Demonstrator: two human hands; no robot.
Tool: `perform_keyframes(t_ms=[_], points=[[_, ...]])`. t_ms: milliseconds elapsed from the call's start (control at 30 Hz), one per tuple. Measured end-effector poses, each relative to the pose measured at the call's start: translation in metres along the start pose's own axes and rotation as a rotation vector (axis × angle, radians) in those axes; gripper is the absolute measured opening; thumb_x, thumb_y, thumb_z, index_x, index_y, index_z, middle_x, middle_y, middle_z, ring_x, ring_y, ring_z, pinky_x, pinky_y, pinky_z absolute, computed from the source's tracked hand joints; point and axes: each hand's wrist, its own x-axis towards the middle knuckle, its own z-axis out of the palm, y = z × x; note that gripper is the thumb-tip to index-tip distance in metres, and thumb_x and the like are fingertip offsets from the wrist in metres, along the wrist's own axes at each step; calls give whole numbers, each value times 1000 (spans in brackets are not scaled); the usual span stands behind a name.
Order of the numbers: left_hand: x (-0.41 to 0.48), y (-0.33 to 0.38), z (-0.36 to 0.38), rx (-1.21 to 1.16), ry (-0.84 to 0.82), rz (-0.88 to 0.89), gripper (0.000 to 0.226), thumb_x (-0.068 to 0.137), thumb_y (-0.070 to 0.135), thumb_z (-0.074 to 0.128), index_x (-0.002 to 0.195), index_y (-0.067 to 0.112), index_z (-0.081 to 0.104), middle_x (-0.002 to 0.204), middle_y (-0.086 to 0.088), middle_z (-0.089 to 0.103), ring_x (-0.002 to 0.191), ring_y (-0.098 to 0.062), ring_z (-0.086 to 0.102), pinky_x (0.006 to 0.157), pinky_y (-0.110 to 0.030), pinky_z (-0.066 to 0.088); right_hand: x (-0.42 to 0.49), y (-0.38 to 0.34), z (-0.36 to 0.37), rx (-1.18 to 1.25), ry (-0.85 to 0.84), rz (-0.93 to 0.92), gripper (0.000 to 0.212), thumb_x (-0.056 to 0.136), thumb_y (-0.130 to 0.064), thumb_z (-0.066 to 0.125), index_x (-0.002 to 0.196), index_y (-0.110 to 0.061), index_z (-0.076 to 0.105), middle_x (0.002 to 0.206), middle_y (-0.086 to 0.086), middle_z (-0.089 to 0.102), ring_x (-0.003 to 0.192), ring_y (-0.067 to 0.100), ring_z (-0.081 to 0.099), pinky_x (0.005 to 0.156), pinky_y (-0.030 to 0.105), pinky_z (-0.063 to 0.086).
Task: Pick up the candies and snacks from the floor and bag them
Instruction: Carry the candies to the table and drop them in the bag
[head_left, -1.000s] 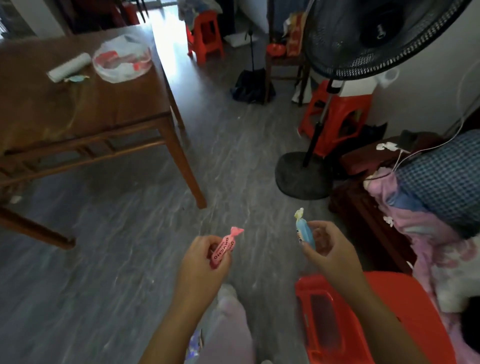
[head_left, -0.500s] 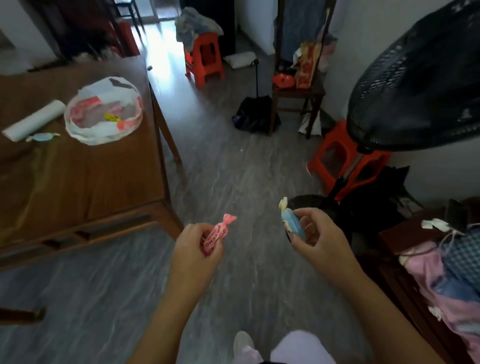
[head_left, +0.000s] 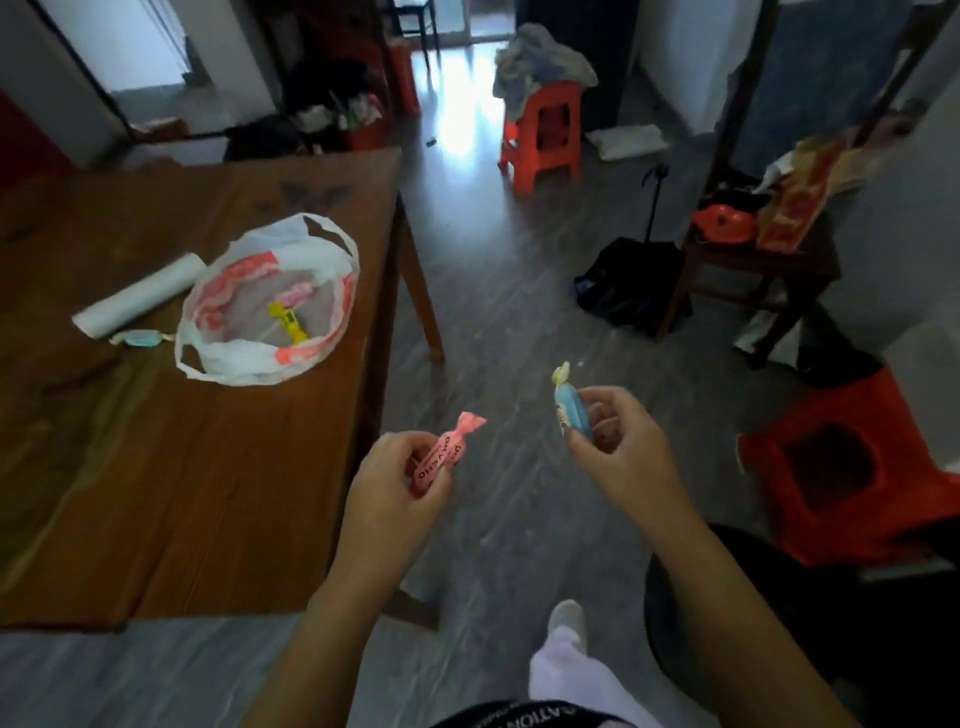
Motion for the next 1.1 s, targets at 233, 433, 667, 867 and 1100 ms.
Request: perform_keyframes(t_ms=[233,433,667,867,1100], points=[[80,-11,-1,108,164,-192,21,79,16,68,93,27,57,83,14,54,74,-3,52,59,-18,44,133,-16,33,58,-107,-29,26,77,-15,69,97,-26,56,79,-11,56,63,-1,55,52,5,42],[153,-58,-16,135,293,-411,20,80,22,67,98,22,59,89,6,58,78,-5,53,62,-26,46,197,-6,89,51,-304,6,26,76,-10,70,95,-22,57,83,-2,61,69,8,58,58,11,45],[260,-134,-48,213,377,-475,26,80,17,67,103,8,59,93,-6,59,83,-20,55,67,-33,44,303,-40,168,-55,-463,-102,28,75,-15,70,99,-23,58,91,0,61,74,8,58,62,13,47],[316,-201,-67,332,373,-620,20,78,18,67,91,7,57,85,-11,58,79,-25,53,61,-33,39,368,-77,237,-172,-599,-223,34,77,-19,70,105,-24,53,100,-6,58,85,5,59,67,5,47],[334,-237,-63,423,304,-791,24,83,24,60,95,3,58,98,-19,60,92,-36,54,76,-44,45,389,-86,290,-194,-837,-260,36,79,-14,68,107,-26,50,103,-9,53,90,7,57,67,4,47]])
